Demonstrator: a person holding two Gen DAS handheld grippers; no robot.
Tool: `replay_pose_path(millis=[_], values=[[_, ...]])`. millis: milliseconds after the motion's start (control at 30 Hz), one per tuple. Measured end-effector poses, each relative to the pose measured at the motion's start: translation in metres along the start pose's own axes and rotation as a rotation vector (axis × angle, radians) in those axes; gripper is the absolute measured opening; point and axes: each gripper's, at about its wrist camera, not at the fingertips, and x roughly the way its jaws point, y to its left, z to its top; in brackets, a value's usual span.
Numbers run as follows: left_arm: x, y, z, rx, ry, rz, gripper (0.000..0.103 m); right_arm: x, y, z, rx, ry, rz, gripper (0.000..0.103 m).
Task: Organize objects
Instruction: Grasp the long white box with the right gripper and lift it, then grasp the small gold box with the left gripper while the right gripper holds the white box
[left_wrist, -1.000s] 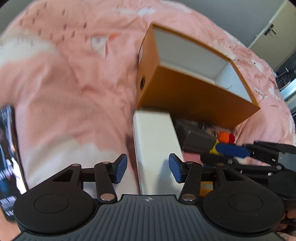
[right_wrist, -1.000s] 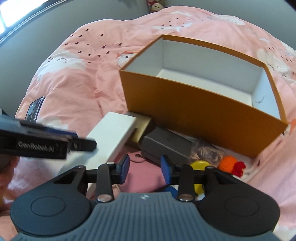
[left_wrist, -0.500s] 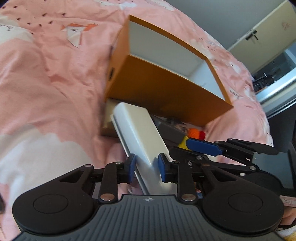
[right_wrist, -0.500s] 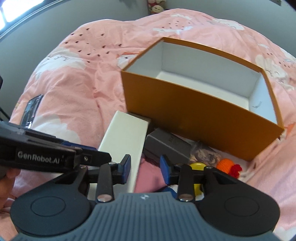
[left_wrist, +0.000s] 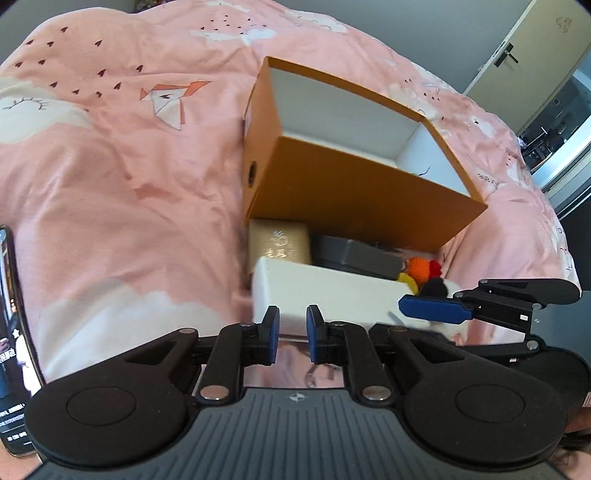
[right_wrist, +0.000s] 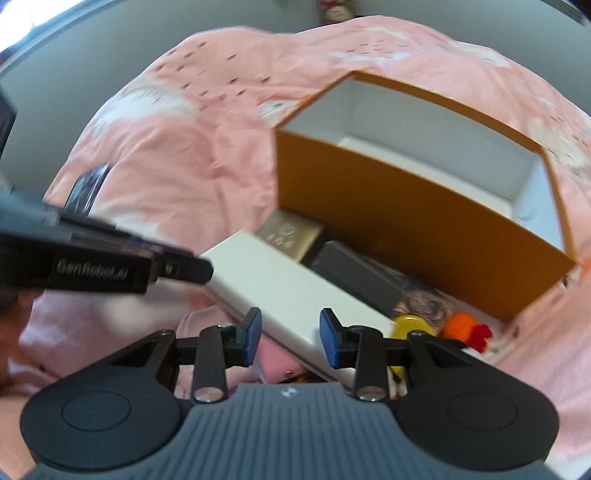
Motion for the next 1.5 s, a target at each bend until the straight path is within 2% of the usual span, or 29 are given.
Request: replay_pose_path(millis=[100, 200, 300, 400, 467, 533, 633, 700, 833, 933, 1067, 1167, 1333, 1400, 1467, 1500], values=[[0.003, 0.003, -0.001, 0.012, 0.015, -0.006, 0.016, 0.008, 0.011, 0.001, -0.091, 0.029, 0.005, 0.04], [0.004, 0.003, -0.005, 0.052, 0.015, 0.032, 0.016, 0.016, 0.025, 0.002, -0.223, 0.045, -0.014, 0.054], [0.005, 0.008, -0.006, 0.059, 0.012, 0.06, 0.019, 0.027, 0.034, 0.004, -0.323, 0.065, -0.035, 0.056], [0.006, 0.015, -0.005, 0.036, 0.019, 0.053, 0.021, 0.041, 0.037, 0.009, -0.361, 0.078, -0.063, 0.059], [0.007, 0.017, -0.005, 0.036, 0.02, 0.061, 0.022, 0.05, 0.037, 0.013, -0.359, 0.093, -0.058, 0.068], [0.008, 0.019, -0.004, 0.031, 0.022, 0.056, 0.022, 0.056, 0.041, 0.013, -0.385, 0.096, -0.067, 0.07], [0.009, 0.02, -0.004, 0.03, 0.023, 0.051, 0.023, 0.063, 0.048, 0.008, -0.436, 0.095, -0.095, 0.071], [0.01, 0.02, -0.004, 0.033, 0.022, 0.048, 0.023, 0.063, 0.047, 0.009, -0.433, 0.094, -0.106, 0.067], [0.004, 0.02, -0.003, 0.046, -0.004, 0.04, 0.023, 0.05, 0.031, 0.019, -0.324, 0.094, -0.063, 0.057], [-0.001, 0.017, -0.001, 0.054, -0.024, 0.027, 0.023, 0.037, 0.021, 0.022, -0.26, 0.088, -0.039, 0.053], [0.003, 0.013, 0.001, 0.073, -0.014, 0.023, 0.023, 0.015, 0.003, 0.027, -0.133, 0.064, -0.007, 0.046], [0.006, 0.006, 0.001, 0.094, -0.007, 0.016, 0.023, -0.002, -0.026, 0.033, 0.02, 0.051, 0.036, 0.043], [0.011, -0.003, 0.006, 0.121, -0.006, 0.002, 0.024, -0.012, -0.089, 0.028, 0.31, 0.033, 0.057, 0.039], [0.013, -0.005, 0.009, 0.124, -0.013, 0.022, 0.031, -0.008, -0.11, 0.021, 0.399, 0.051, 0.059, 0.037], [0.016, -0.008, 0.012, 0.133, -0.032, 0.043, 0.049, -0.003, -0.123, 0.011, 0.452, 0.06, 0.063, 0.034], [0.019, -0.008, 0.015, 0.131, -0.034, 0.05, 0.051, -0.002, -0.128, 0.007, 0.468, 0.064, 0.046, 0.033]])
